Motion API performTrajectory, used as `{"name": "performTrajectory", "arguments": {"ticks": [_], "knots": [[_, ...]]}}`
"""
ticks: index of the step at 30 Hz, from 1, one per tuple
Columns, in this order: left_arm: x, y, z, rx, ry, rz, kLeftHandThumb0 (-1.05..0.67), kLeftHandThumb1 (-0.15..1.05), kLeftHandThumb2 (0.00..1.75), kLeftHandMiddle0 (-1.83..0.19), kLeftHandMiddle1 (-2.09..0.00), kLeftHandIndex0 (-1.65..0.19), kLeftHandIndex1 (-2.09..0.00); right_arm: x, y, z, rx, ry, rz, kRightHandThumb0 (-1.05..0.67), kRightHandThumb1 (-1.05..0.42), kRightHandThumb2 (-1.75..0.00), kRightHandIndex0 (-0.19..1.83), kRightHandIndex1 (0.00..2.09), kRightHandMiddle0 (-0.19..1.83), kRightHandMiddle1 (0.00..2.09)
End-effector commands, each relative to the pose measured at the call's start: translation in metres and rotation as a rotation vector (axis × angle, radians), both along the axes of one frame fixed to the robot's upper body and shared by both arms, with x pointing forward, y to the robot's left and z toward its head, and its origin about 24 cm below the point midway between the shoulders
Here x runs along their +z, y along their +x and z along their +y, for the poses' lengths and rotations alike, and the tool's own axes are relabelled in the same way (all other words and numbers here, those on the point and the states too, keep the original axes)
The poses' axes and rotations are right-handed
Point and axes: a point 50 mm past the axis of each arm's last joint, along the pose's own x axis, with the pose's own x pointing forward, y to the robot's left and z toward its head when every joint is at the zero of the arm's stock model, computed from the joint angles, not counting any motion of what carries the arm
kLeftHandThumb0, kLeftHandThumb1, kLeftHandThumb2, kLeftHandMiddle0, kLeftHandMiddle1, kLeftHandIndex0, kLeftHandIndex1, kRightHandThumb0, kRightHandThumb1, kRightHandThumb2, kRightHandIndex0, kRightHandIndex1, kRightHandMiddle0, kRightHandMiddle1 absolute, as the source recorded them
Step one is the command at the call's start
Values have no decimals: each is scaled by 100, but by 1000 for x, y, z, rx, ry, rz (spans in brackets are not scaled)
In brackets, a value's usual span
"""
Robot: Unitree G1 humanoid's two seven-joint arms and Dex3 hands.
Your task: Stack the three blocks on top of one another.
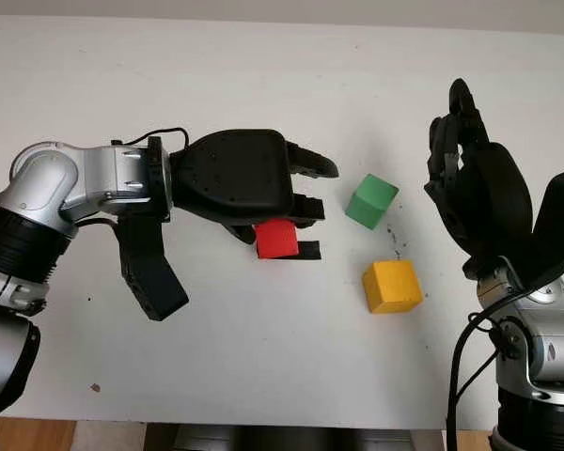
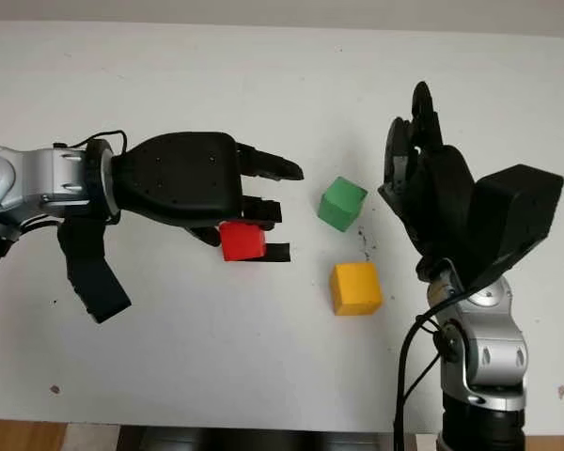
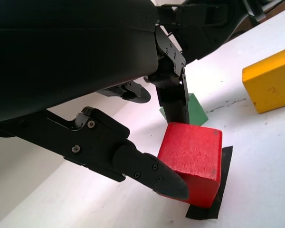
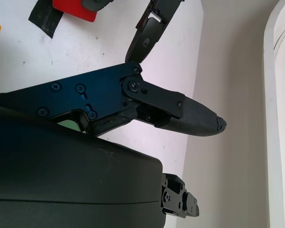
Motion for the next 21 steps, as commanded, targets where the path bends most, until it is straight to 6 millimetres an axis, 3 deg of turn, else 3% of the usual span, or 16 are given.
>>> {"name": "performTrajectory", "arguments": {"ticks": [1, 8, 21], "knots": [[0, 0, -6, -28, 15, -15, -47, 95, 6, -44, -4, -38, -154, 3, -3, 0, -4, -4, -23, -64, -105, -74, -19, 0, -19, 0], [-1, 1, -16, -59, 33, -33, -48, 94, 5, -41, -1, -35, -159, 2, -4, 2, -18, 6, -22, -63, -105, -74, -19, 0, -19, 0], [-9, 3, -23, -90, 33, 21, -48, 94, 6, -42, 0, -36, -149, 1, -6, 3, -22, -2, -20, -63, -105, -75, -19, 0, -19, 0]]}}
